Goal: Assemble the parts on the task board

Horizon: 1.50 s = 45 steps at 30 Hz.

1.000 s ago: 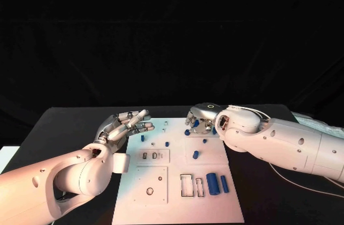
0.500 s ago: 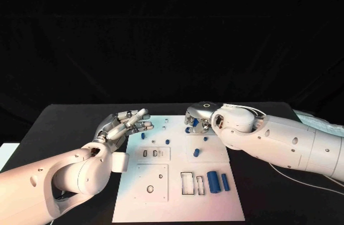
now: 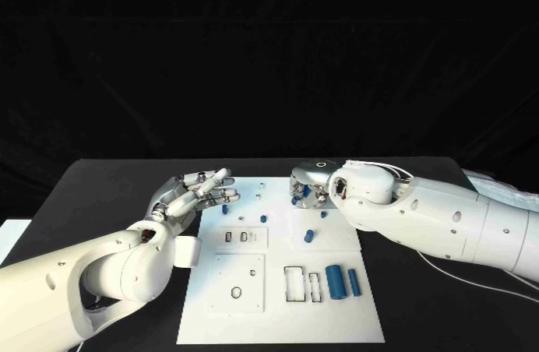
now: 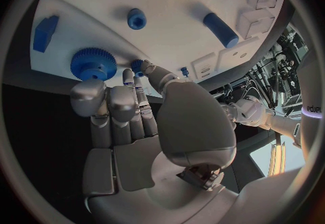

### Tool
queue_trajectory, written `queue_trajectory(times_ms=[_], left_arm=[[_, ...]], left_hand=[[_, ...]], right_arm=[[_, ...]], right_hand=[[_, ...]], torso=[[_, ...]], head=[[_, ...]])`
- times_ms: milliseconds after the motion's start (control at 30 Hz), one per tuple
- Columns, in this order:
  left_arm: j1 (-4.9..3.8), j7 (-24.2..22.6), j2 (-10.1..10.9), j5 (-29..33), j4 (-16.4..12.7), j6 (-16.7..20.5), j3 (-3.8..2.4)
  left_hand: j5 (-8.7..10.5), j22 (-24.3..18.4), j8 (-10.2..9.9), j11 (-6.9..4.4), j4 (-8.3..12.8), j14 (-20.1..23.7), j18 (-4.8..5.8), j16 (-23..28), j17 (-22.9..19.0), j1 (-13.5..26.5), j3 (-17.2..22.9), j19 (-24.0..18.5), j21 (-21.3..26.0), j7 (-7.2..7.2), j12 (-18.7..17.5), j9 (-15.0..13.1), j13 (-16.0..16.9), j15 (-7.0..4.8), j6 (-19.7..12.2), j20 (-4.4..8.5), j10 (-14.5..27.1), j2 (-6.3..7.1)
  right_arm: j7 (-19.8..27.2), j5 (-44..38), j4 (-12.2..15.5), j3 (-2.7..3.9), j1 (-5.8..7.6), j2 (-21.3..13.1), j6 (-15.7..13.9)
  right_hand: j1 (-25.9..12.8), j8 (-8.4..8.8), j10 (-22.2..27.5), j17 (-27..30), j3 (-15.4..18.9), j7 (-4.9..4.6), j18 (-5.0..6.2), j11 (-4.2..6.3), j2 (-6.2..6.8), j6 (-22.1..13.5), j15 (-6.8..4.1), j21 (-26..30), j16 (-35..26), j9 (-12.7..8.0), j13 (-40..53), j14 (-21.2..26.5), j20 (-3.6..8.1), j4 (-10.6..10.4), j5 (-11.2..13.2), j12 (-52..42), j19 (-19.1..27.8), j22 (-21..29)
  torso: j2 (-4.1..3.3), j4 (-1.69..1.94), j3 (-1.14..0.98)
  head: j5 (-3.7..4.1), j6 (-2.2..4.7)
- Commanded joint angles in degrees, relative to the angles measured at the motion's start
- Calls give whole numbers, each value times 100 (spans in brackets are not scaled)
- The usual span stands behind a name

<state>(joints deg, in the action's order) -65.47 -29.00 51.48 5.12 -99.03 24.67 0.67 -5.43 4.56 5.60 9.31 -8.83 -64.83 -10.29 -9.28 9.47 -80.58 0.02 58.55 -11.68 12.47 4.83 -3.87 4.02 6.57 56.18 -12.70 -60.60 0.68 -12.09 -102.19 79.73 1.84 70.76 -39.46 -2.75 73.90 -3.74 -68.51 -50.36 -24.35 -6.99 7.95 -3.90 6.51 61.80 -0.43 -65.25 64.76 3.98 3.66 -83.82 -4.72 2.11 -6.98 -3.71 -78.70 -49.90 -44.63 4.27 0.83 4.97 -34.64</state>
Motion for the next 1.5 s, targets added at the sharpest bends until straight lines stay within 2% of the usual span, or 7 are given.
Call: queue_trajectory(times_ms=[33,533,667,833,1000,1167,1500], left_arm=[[-14,1,1,9,-11,-69,-6],[-14,13,-13,21,21,-6,-5],[-14,13,-17,24,25,0,-5],[-14,19,-18,25,34,-9,-5],[-14,25,-17,26,30,-32,-5],[-16,30,-7,27,-2,-44,-5],[-43,38,5,27,-51,-61,-6]], left_hand=[[26,-13,-45,45,7,26,-15,51,16,60,-46,-2,43,45,-40,7,-5,26,-10,-27,16,-25],[25,-21,-69,56,31,26,-16,69,31,56,-61,2,58,55,-68,8,-8,33,-37,-34,52,-38],[25,-24,-76,59,38,26,-16,74,36,54,-64,3,62,57,-75,8,-9,35,-44,-35,63,-43],[25,-24,-76,59,38,26,-16,74,36,54,-64,3,62,57,-75,8,-9,35,-44,-35,63,-43],[24,-27,-83,63,50,28,-16,82,41,48,-66,4,68,60,-84,7,-10,37,-52,-37,76,-52],[24,-29,-85,64,55,31,-15,86,43,45,-66,3,72,62,-87,6,-10,39,-54,-39,80,-55],[24,-29,-85,64,55,31,-15,86,43,45,-66,3,72,62,-87,6,-10,39,-54,-39,80,-55]], right_arm=[[-3,-20,-25,-3,0,18,195],[71,27,-95,-6,-3,39,108],[214,164,-69,-6,-3,33,-310],[222,280,37,1,-4,27,-1041],[44,244,-21,7,-3,138,-1393],[-56,196,-180,9,3,315,-1546],[-120,157,-513,10,10,700,-1494]], right_hand=[[33,-10,-49,-105,-11,-13,-121,-13,-5,65,-17,-75,111,10,4,-272,-15,-73,30,12,-15,-65],[132,-52,-265,-344,-206,36,-133,45,-228,301,-53,-297,410,51,17,-238,-2,-228,89,3,34,-285],[167,-61,-358,-399,-298,43,-143,60,-311,386,-67,-377,484,74,22,-225,9,-255,355,1,40,-376],[203,-56,-378,-425,-351,32,-149,64,-346,408,-76,-420,518,84,20,-220,14,-251,353,9,39,-428],[208,-46,-364,-411,-362,17,-150,55,-328,403,-76,-428,516,85,15,-210,11,-244,373,17,46,-433],[163,-30,-347,-355,-350,6,-150,43,-284,396,-66,-431,493,86,11,-191,-1,-271,380,21,64,-426],[89,-6,-313,-377,-332,-6,-150,29,-232,374,-53,-451,521,84,6,-183,-13,-331,383,24,77,-445]], torso=[[-12,12,1],[-25,28,19],[-23,38,14],[-32,53,12],[-44,65,24],[-59,67,25],[-102,112,25]], head=[[-13,-12],[-1,-59],[3,-46],[-2,-24],[-5,7],[-25,17],[-8,19]])
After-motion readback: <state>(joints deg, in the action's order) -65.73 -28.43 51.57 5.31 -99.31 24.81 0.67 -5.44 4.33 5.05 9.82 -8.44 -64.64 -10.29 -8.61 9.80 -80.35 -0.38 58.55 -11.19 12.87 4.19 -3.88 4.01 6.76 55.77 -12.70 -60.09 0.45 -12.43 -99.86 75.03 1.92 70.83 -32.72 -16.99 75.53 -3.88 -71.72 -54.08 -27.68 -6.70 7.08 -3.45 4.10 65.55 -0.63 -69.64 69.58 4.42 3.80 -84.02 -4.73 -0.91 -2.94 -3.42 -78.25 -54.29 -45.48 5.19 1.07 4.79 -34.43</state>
